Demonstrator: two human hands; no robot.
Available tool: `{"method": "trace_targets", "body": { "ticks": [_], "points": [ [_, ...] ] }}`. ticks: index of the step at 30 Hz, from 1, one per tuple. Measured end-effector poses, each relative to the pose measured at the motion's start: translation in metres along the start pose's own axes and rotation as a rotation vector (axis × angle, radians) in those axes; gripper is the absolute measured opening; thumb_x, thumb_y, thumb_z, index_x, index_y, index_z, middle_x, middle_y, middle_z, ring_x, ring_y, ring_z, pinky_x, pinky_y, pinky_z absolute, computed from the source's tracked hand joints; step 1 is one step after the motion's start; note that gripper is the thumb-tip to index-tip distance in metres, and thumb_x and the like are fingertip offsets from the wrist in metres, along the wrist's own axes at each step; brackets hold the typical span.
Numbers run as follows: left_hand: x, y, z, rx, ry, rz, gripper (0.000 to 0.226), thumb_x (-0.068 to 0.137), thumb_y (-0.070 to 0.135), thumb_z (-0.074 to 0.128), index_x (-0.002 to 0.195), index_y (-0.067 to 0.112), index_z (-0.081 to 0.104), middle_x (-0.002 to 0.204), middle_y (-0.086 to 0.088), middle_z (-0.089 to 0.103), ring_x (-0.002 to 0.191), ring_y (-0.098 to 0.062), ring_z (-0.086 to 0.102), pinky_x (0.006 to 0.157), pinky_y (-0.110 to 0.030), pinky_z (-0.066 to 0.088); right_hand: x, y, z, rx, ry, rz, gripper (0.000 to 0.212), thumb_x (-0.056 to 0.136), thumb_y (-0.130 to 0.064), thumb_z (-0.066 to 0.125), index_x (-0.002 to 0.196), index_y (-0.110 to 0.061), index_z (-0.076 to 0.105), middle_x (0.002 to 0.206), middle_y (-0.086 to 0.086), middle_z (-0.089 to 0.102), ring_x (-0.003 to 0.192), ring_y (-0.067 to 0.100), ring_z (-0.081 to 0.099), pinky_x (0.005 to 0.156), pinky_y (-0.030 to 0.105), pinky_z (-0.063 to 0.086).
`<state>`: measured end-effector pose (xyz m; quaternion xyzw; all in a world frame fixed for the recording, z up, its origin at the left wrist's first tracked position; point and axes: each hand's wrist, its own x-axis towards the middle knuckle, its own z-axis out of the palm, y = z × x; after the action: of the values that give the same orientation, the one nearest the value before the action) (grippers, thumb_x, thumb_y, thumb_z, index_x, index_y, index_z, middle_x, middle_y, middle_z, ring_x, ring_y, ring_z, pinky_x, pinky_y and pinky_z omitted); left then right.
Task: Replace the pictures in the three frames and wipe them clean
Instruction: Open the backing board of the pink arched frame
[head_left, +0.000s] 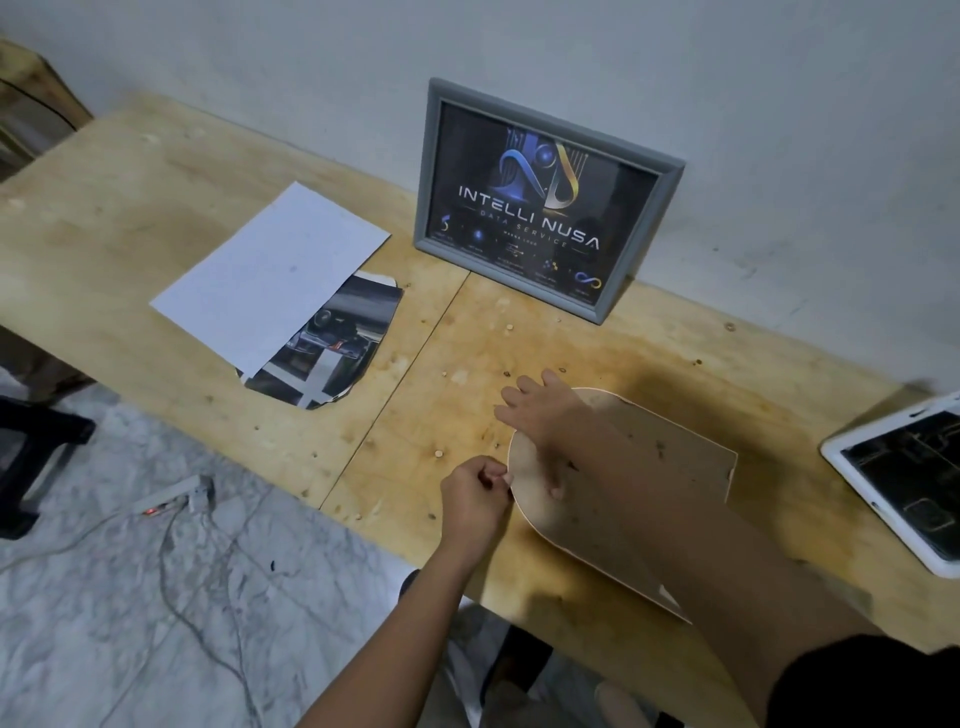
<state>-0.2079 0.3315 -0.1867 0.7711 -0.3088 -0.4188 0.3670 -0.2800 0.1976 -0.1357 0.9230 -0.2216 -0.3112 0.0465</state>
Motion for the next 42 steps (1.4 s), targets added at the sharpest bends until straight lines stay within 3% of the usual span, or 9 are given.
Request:
{"method": "trace_targets", "body": {
  "ticks": [4,7,12,19,22,23,27,38,42],
  "points": [
    [-0.001,-0.002,0.001,-0.027,0.007,0.013,0.023,0.083,0.004,0.062,0.067,0.02,0.065,0.061,0.005,0.062,0.06,-0.018,0.058,0.063,-0.043,0.053,0.001,0.0,0.002,-0.018,0.064,-0.019,0.031,0.095,-0.014,0.044,0.125,-0.016,0.043,0.132,0.006,0.041,0.123,0.024,0.035,0.096,0.041,0.03],
    [0.0,-0.001,0.001,-0.031,0.034,0.0,0.023,0.084,0.004,0.058,0.067,0.018,0.064,0.065,-0.006,0.066,0.06,-0.031,0.061,0.06,-0.043,0.053,-0.003,0.006,-0.002,-0.003,0.03,-0.071,0.036,0.086,-0.032,0.062,0.119,-0.021,0.053,0.125,0.001,0.047,0.118,0.021,0.037,0.093,0.039,0.03],
    [0.001,-0.002,0.0,-0.054,0.024,-0.014,0.028,0.085,0.003,0.057,0.065,0.022,0.062,0.064,-0.004,0.065,0.067,-0.037,0.064,0.064,-0.047,0.054,-0.026,0.017,0.001,0.165,0.048,-0.007,0.084,0.054,-0.063,0.077,0.12,-0.023,0.045,0.121,-0.005,0.052,0.11,0.017,0.048,0.091,0.039,0.035],
    [0.003,-0.003,0.002,-0.085,0.013,-0.044,0.029,0.086,0.004,0.056,0.064,0.021,0.063,0.063,-0.007,0.066,0.067,-0.04,0.064,0.063,-0.05,0.056,-0.03,0.014,0.004,0.033,0.059,0.004,0.084,0.049,-0.065,0.077,0.117,-0.024,0.05,0.116,-0.005,0.055,0.102,0.019,0.054,0.081,0.036,0.041],
    [0.002,-0.002,0.002,-0.085,0.018,-0.049,0.028,0.087,0.004,0.056,0.065,0.019,0.063,0.064,-0.007,0.065,0.067,-0.038,0.064,0.064,-0.049,0.056,-0.025,0.009,0.0,-0.009,0.101,0.024,0.061,0.037,-0.058,0.082,0.088,-0.03,0.064,0.088,-0.009,0.064,0.08,0.015,0.061,0.066,0.032,0.048],
    [0.002,-0.001,0.002,-0.089,0.019,-0.048,0.028,0.087,0.004,0.056,0.065,0.019,0.062,0.064,-0.007,0.065,0.067,-0.038,0.064,0.063,-0.048,0.057,-0.021,0.007,-0.003,-0.034,0.157,0.026,0.051,0.04,-0.051,0.083,0.083,-0.03,0.065,0.085,-0.008,0.064,0.078,0.015,0.061,0.065,0.032,0.048],
    [0.001,0.002,0.001,-0.1,0.018,-0.061,0.025,0.087,0.004,0.056,0.067,0.018,0.061,0.068,-0.01,0.065,0.069,-0.038,0.064,0.064,-0.046,0.057,-0.006,0.002,-0.014,0.015,0.018,-0.024,0.042,0.087,-0.02,0.06,0.126,-0.015,0.045,0.131,0.005,0.042,0.124,0.022,0.036,0.097,0.041,0.032],
    [-0.001,-0.008,0.003,-0.106,0.012,0.016,0.029,0.088,0.004,0.055,0.066,0.023,0.061,0.066,-0.006,0.064,0.066,-0.034,0.063,0.063,-0.047,0.054,-0.001,0.002,-0.013,0.003,0.023,-0.04,0.038,0.089,-0.013,0.057,0.126,-0.011,0.048,0.135,0.009,0.042,0.132,0.027,0.03,0.1,0.041,0.03],
    [-0.003,-0.011,0.004,-0.08,0.031,0.091,0.026,0.088,0.003,0.053,0.069,0.019,0.062,0.065,-0.006,0.064,0.059,-0.024,0.059,0.052,-0.028,0.045,-0.004,0.002,-0.013,0.001,0.076,-0.038,0.034,0.087,-0.011,0.057,0.121,-0.009,0.05,0.129,0.009,0.048,0.128,0.029,0.034,0.097,0.04,0.032]
  ]
}}
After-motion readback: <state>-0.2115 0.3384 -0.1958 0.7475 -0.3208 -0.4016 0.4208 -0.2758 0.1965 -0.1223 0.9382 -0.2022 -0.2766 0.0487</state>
